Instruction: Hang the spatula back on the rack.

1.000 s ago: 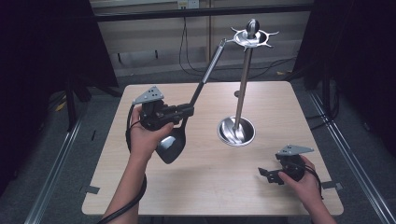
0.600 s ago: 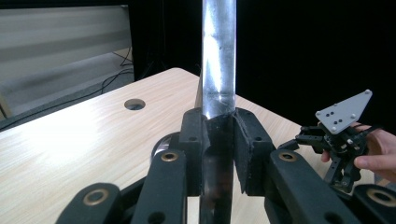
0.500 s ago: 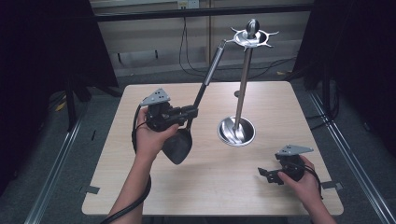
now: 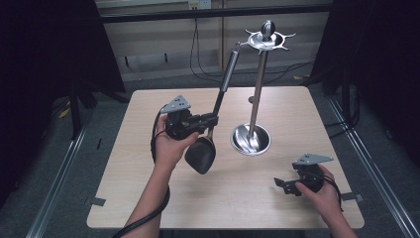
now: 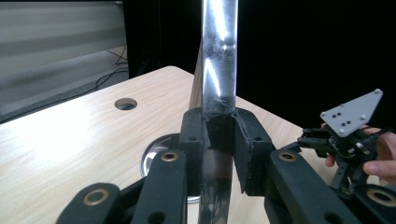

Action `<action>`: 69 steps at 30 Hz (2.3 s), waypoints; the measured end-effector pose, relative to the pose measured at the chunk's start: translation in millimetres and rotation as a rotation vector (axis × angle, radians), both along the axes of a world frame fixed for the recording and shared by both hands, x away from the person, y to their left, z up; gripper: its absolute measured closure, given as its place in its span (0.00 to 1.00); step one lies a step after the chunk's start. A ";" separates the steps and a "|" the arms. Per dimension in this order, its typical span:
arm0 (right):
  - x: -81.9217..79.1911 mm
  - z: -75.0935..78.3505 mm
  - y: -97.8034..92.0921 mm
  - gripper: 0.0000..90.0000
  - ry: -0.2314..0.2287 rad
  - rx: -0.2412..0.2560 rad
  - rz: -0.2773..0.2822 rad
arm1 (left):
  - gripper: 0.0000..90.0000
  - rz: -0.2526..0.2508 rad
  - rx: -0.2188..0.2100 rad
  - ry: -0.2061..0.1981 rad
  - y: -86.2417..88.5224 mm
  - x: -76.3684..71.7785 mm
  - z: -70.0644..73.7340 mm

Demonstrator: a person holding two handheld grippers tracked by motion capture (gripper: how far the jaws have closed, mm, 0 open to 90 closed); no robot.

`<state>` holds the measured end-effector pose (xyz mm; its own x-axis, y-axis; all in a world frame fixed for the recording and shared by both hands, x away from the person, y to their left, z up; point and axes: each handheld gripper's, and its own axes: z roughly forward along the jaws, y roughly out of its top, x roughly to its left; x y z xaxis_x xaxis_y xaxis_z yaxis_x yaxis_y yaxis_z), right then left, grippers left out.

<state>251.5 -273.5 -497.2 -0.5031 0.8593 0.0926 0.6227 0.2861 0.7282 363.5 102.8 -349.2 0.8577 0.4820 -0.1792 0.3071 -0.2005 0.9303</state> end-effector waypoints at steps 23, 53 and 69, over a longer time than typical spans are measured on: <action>0.1 2.3 -0.7 0.07 -0.016 0.003 -0.005 | 0.83 0.011 -0.005 -0.016 -23.2 9.9 -13.4; 0.9 1.2 -3.5 0.07 -0.006 0.002 0.001 | 0.82 -0.008 -0.037 -0.019 -41.0 22.9 -22.2; 0.6 2.2 -3.6 0.07 -0.004 0.003 -0.002 | 0.71 -0.003 -0.022 -0.032 -31.8 20.5 -25.7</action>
